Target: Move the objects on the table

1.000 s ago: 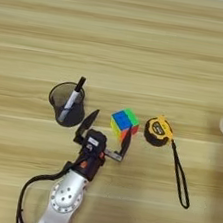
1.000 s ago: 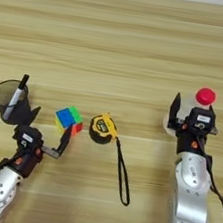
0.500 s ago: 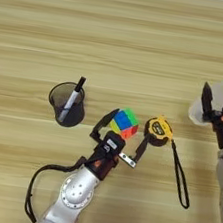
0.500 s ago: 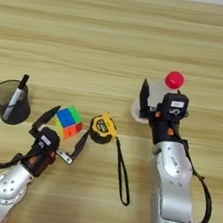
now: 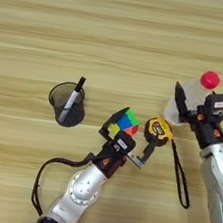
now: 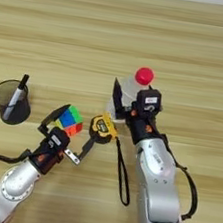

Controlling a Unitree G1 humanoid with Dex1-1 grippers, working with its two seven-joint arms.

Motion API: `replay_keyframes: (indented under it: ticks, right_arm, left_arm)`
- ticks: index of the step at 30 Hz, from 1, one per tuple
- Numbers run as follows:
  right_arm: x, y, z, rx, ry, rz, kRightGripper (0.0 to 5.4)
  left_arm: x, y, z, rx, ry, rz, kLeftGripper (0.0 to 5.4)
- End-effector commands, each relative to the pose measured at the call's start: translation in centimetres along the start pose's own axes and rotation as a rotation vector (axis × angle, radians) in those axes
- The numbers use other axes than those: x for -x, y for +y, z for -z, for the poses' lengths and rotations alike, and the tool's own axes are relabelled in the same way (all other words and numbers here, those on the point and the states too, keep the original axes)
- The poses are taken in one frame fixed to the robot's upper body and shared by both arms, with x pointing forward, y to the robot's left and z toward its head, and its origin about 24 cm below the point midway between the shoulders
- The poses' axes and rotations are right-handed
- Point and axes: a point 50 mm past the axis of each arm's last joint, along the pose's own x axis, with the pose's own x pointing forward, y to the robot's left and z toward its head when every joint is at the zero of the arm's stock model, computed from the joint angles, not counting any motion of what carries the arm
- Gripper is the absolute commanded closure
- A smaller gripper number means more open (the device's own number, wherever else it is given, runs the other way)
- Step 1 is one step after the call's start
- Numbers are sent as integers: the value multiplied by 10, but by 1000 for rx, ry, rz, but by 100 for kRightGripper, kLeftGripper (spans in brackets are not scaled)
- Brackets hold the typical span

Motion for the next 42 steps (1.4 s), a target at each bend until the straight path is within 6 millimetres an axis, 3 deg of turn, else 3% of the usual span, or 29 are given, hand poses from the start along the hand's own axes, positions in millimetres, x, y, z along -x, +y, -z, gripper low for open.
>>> replay_keyframes:
  ticks: [1, 29, 42]
  right_arm:
    - [-2, 9, -6, 10, -22, -43, 212]
    - [-1, 67, 21, -88, 84, -262, 212]
    - [3, 78, 18, -83, 64, -308, 214]
  left_arm:
    - [-2, 2, -1, 13, -4, -7, 0]
    - [-3, -2, -8, 68, -44, 25, 0]
    - [-2, 4, -2, 75, -11, -17, 0]
